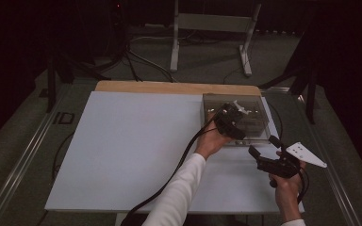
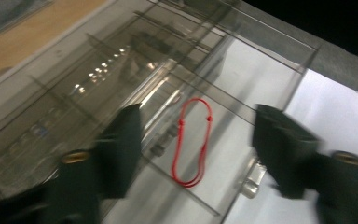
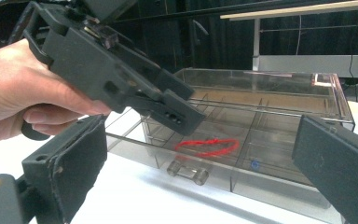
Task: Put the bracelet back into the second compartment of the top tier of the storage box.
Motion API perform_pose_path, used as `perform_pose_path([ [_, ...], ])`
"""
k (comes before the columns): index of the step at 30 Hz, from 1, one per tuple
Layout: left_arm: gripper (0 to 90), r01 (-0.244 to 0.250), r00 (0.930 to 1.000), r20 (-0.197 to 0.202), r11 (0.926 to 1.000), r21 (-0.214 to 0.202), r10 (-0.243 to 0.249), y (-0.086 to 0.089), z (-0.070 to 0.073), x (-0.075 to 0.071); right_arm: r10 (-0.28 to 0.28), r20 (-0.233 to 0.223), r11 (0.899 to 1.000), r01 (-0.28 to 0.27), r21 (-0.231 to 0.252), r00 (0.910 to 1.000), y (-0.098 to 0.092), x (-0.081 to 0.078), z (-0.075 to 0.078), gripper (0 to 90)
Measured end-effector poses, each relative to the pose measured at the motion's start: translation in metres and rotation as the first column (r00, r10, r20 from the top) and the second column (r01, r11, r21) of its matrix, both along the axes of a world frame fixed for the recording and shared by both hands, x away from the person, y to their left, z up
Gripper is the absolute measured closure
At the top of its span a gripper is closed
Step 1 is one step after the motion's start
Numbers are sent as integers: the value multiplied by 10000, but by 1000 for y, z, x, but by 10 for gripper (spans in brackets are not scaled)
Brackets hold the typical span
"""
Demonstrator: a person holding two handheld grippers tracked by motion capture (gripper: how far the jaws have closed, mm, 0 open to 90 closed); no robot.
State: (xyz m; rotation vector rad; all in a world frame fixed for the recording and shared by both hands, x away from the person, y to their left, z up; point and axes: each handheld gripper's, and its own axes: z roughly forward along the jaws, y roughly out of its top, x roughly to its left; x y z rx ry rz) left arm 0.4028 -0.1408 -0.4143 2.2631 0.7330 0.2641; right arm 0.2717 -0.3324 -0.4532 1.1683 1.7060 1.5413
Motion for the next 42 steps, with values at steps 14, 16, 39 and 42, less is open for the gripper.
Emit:
perform_pose_path([
  [14, 17, -556, 9982, -243, 9969, -558, 543, 25, 0, 4, 16, 3, 10000, -16, -78, 10000, 1, 0, 0, 34],
  [16, 10, -610, 9981, -151, 9967, -535, 603, 28, 1, 4, 15, -2, 10000, -15, -70, 10000, 2, 0, 0, 34],
  [39, 10, -831, 9961, 286, 9961, -280, 839, 90, 10, -7, 76, -81, 9998, -78, -192, 9999, 5, 1, -3, 33],
  [42, 10, -818, 9962, 272, 9963, -258, 825, 98, 9, -10, 66, -81, 9998, -68, -201, 9999, 5, 1, -3, 34],
])
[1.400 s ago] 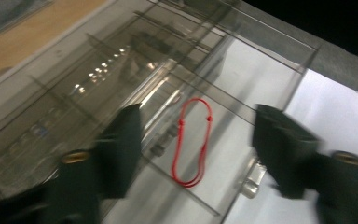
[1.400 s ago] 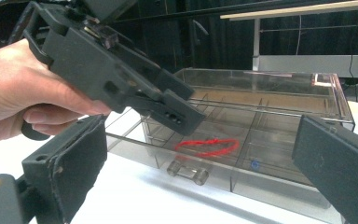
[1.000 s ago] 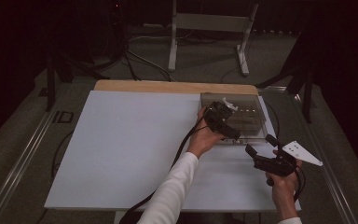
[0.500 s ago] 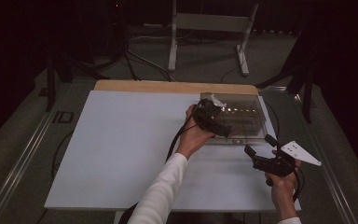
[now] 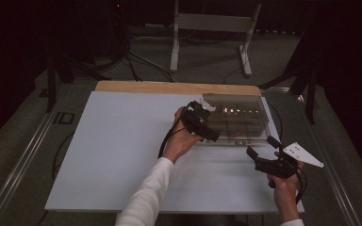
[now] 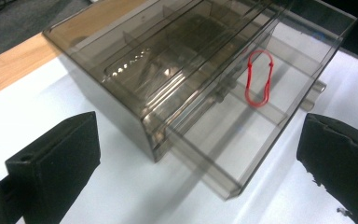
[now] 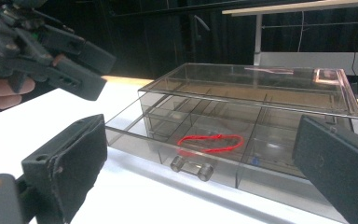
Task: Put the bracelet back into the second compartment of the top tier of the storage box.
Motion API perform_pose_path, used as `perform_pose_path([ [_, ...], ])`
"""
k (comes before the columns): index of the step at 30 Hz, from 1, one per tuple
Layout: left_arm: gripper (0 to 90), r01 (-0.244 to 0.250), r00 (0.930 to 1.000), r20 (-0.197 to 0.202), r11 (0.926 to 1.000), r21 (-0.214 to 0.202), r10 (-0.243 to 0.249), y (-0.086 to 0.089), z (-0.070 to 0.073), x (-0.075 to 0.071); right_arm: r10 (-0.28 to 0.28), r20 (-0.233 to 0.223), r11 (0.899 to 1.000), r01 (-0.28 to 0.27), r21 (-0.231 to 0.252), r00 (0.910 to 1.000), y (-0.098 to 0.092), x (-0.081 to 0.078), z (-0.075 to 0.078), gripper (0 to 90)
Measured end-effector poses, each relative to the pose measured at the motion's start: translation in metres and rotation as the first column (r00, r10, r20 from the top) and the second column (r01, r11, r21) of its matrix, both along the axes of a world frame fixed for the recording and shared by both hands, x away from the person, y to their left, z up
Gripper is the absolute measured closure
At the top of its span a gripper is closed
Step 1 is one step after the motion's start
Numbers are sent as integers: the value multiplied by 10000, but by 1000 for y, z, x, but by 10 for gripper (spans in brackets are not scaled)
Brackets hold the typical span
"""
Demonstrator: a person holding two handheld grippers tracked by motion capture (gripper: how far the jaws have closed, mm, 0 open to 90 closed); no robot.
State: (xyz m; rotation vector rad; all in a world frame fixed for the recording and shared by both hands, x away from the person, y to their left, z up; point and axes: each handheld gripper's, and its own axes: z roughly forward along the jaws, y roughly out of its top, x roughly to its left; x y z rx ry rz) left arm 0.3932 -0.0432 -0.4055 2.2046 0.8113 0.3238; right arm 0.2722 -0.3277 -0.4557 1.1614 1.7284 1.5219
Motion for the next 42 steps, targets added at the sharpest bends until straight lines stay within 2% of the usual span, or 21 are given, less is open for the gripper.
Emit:
perform_pose_path([
  [5, 10, 143, 9997, 212, 9997, 210, -147, 12, 1, -6, -10, -5, 10000, 10, 11, 10000, 0, 0, 0, 34],
  [13, 10, 238, 9988, 420, 9997, -2, -238, 36, 4, -16, 0, -23, 10000, 0, -16, 10000, 1, 0, 0, 33],
  [17, 10, 359, 9978, 549, 9993, 65, -362, 46, 5, -21, -15, -36, 10000, 15, 11, 10000, 0, 0, -1, 34],
  [19, 10, 319, 9977, 596, 9995, 0, -318, 49, 6, -22, -12, -44, 10000, 12, -21, 10000, 1, 0, -1, 34],
  [21, 10, 102, 9957, 923, 9999, 24, -104, 58, 7, -27, 13, -33, 10000, -13, -16, 10000, 1, 0, 0, 34],
  [22, 10, 50, 9955, 948, 10000, -52, -45, 61, 7, -29, 5, -30, 10000, -5, -22, 10000, 1, 0, 0, 34],
  [28, 11, 63, 9969, 789, 9998, -170, -50, 81, 3, -36, 2, -57, 10000, -3, -28, 10000, 2, 0, -1, 34],
  [30, 11, -7, 9971, 760, 9995, -324, 31, 88, 1, -38, 32, -58, 10000, -33, -51, 10000, 2, 0, -1, 34],
  [35, 12, -317, 9950, 928, 9981, -530, 365, 102, 0, -42, 29, -80, 10000, -29, -50, 10000, 3, 0, -2, 34],
  [42, 12, -340, 9942, 1001, 9976, -607, 400, 123, -2, -52, 41, -67, 10000, -41, -51, 10000, 3, 0, -1, 34],
])
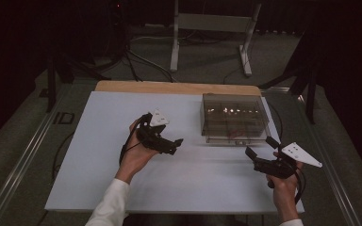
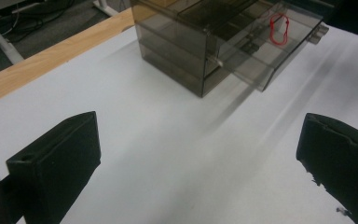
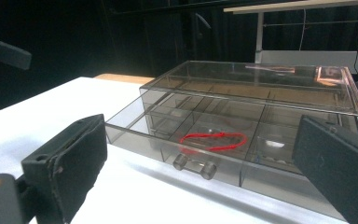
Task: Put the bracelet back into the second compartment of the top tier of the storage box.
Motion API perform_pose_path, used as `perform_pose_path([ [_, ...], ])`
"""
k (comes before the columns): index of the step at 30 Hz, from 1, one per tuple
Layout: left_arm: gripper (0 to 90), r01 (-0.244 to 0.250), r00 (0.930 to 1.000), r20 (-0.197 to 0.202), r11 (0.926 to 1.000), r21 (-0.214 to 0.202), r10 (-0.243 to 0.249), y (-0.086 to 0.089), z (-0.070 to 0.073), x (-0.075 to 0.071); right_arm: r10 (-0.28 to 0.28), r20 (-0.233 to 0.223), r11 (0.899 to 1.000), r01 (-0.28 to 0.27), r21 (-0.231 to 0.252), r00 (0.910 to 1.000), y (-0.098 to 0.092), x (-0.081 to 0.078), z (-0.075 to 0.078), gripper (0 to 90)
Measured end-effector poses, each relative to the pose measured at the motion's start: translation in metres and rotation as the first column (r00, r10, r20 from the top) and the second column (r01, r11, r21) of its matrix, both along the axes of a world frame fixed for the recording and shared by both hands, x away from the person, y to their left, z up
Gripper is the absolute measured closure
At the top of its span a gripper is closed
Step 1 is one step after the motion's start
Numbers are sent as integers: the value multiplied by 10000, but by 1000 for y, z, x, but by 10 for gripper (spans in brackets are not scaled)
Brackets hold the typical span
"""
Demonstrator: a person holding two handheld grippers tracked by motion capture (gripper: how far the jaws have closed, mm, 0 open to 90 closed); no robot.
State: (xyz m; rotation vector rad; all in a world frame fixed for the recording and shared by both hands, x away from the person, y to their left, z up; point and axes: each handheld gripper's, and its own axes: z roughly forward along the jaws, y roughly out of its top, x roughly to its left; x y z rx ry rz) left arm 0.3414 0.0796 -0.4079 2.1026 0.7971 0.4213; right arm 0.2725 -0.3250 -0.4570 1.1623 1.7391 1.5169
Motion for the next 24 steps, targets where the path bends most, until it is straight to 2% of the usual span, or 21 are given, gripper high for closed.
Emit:
perform_pose_path([
  [18, 12, -553, 9982, 212, 9979, -340, 561, 59, -13, -19, -4, -9, 10000, 4, -8, 10000, 1, 1, 0, 34],
  [21, 12, -619, 9979, 169, 9964, -586, 630, 68, -17, -21, -6, -10, 10000, 6, -2, 10000, 1, 1, 0, 33],
  [24, 12, -667, 9974, 234, 9961, -572, 681, 75, -20, -23, 2, -28, 10000, -2, -12, 10000, 2, 1, 0, 34],
])
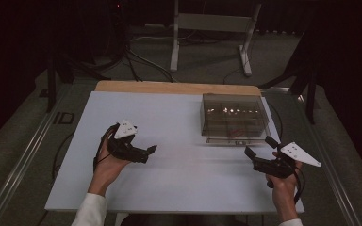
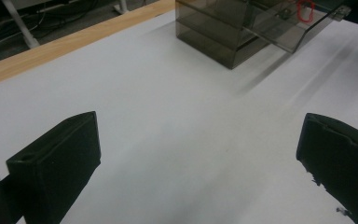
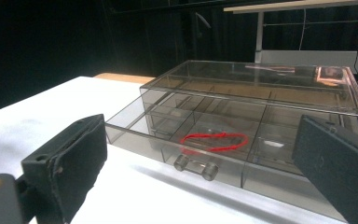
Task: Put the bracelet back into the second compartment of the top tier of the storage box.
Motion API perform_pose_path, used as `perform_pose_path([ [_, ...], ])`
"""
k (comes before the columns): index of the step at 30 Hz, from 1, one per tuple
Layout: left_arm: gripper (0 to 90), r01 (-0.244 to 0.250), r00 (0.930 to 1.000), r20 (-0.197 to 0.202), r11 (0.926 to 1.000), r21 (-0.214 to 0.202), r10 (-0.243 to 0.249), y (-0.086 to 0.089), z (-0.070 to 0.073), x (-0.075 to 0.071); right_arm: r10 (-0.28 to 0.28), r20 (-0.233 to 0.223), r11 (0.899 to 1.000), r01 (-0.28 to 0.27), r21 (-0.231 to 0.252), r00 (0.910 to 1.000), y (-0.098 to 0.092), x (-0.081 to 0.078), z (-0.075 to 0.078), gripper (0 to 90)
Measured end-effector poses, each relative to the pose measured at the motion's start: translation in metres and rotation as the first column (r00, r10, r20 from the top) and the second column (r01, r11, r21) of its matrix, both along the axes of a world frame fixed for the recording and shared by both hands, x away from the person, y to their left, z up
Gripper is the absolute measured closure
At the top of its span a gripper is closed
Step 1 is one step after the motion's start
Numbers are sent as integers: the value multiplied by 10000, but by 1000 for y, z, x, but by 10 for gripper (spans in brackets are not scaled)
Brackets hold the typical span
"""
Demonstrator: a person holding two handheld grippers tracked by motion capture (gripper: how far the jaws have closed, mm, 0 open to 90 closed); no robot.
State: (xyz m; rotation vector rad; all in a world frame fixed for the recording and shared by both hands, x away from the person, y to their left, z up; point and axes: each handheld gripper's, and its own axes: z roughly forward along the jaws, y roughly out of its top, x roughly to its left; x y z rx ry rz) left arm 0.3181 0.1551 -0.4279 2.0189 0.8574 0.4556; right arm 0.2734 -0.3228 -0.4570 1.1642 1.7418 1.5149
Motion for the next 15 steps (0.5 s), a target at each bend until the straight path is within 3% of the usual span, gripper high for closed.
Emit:
perform_pose_path([
  [10, 12, -242, 9993, 267, 9988, -420, 253, 23, -6, -13, -85, 42, 10000, 85, 24, 10000, -2, 1, 1, 34],
  [15, 12, -412, 9982, 420, 9984, -393, 429, 34, -9, -20, -154, 46, 9999, 154, -14, 9999, -3, 1, 2, 33],
])
